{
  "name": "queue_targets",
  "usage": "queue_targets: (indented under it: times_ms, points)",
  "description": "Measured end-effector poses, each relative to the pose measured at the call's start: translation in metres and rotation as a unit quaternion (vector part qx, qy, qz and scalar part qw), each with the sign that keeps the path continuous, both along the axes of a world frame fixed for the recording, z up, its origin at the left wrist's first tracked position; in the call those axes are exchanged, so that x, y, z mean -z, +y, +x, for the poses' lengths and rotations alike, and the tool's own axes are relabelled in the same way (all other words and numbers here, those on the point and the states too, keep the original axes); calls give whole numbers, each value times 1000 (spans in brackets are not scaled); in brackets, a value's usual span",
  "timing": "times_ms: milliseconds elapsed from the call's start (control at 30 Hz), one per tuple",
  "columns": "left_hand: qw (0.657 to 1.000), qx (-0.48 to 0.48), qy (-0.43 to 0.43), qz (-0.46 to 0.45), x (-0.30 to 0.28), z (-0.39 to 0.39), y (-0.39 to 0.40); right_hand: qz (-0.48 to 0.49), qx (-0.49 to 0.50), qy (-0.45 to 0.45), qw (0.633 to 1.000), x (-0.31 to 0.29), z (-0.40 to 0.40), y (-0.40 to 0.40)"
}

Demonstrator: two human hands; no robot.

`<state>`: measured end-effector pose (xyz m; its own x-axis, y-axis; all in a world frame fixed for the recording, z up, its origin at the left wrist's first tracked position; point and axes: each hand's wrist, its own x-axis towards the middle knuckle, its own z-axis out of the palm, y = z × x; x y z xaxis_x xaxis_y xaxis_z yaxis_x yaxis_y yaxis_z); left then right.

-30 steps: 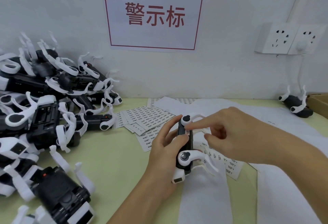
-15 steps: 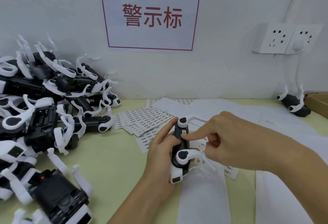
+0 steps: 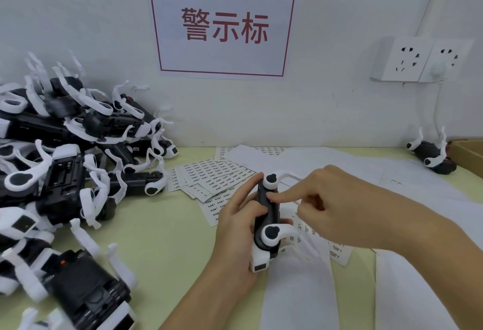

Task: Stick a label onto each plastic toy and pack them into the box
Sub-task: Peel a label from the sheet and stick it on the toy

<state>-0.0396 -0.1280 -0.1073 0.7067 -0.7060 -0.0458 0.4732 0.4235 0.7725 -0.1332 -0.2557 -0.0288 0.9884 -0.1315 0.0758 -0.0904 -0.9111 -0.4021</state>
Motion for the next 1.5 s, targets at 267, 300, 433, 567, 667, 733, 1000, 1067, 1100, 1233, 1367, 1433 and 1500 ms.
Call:
queue_targets:
  times_ms: [267, 300, 433, 567, 667, 733, 1000, 1067, 1100, 1233, 1367, 1433, 1500]
  points:
    - [999, 19, -42, -11, 4, 0, 4, -94, 159, -217, 959, 9, 11, -4]
    - [998, 20, -57, -14, 4, 0, 5, -77, 171, -191, 963, 12, 12, -3]
    - [995, 24, -97, -26, 7, -1, 5, 182, 137, -63, 972, 17, 13, -7]
    - [992, 39, -116, -28, 10, 2, 4, 253, 92, -72, 961, 15, 15, -8]
    - [992, 49, -118, -12, 10, 1, 3, 279, 82, -97, 952, 14, 16, -7]
    - [993, 36, -116, 8, 8, -1, 1, 288, 67, -116, 948, 13, 17, -5]
    - [992, 16, -120, 34, 5, -1, 1, 294, 90, -116, 944, 14, 16, -7]
    - [994, 29, -102, 25, 4, 0, 1, 309, 107, -134, 935, 13, 16, -11]
    - [996, 30, -86, 21, 2, 0, 1, 318, 123, -149, 928, 12, 16, -14]
    - [999, 21, -33, 11, -1, 0, 2, 357, 187, -228, 887, 13, 17, -25]
    - [1000, -28, -5, 1, -1, 0, 2, 421, 221, -201, 857, 26, 19, -19]
    - [998, -66, -5, -16, -1, 0, 0, 460, 230, -179, 839, 30, 17, -19]
    - [996, -88, -17, -18, -1, -2, -1, 488, 214, -155, 832, 28, 11, -22]
